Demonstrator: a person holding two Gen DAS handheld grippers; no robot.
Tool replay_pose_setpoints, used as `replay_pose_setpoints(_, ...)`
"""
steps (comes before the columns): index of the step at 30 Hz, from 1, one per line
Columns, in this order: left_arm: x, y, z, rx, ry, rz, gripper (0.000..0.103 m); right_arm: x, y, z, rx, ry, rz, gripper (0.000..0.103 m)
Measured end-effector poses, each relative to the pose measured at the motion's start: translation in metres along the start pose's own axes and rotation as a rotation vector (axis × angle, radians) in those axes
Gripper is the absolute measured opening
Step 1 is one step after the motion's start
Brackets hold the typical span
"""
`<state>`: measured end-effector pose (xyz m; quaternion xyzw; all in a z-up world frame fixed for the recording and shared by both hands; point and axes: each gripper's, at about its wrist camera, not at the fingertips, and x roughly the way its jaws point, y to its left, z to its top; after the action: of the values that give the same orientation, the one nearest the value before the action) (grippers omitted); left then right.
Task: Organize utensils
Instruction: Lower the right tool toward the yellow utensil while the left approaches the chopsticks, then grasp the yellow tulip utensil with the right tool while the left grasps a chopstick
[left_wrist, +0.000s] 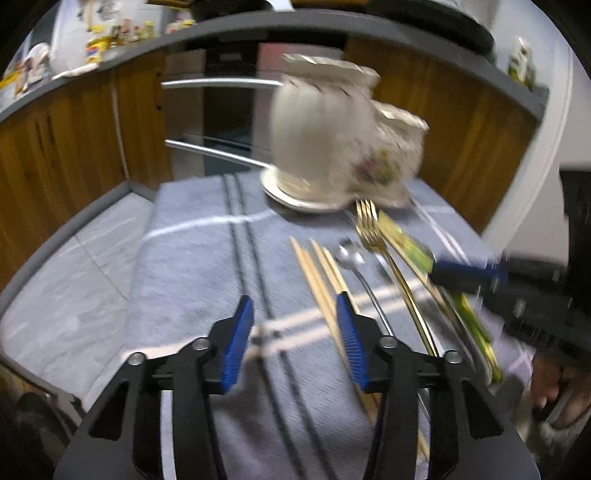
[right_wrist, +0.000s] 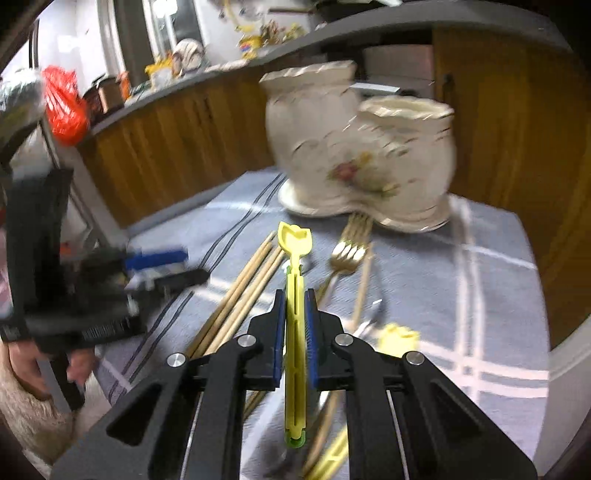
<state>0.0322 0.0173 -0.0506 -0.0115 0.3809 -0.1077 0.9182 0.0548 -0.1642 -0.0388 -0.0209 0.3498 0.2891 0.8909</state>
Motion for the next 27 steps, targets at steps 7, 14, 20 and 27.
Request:
replay_pose_setpoints(7, 0.013, -0.021, -0.01, 0.047, 0.066, 0.077, 0.031, -0.015, -0.006, 0.002, 0.007, -0.063, -0.008, 0.01)
replay_pose_setpoints(14, 0.018, -0.025, -0.008, 0.014, 0.113, 0.138, 0.022, -0.025, -0.007, 0.006, 0.017, -0.118, -0.01, 0.01)
replay_pose_setpoints(20, 0.012, -0.029, -0.001, -0.019, 0.117, 0.133, 0.022, -0.04, -0.015, 0.005, 0.027, -0.149, -0.013, 0.01)
replay_pose_setpoints(27, 0.021, -0.048, -0.003, 0.023, 0.16, 0.161, 0.022, -0.051, -0.022, 0.006, 0.048, -0.174, -0.006, 0.01)
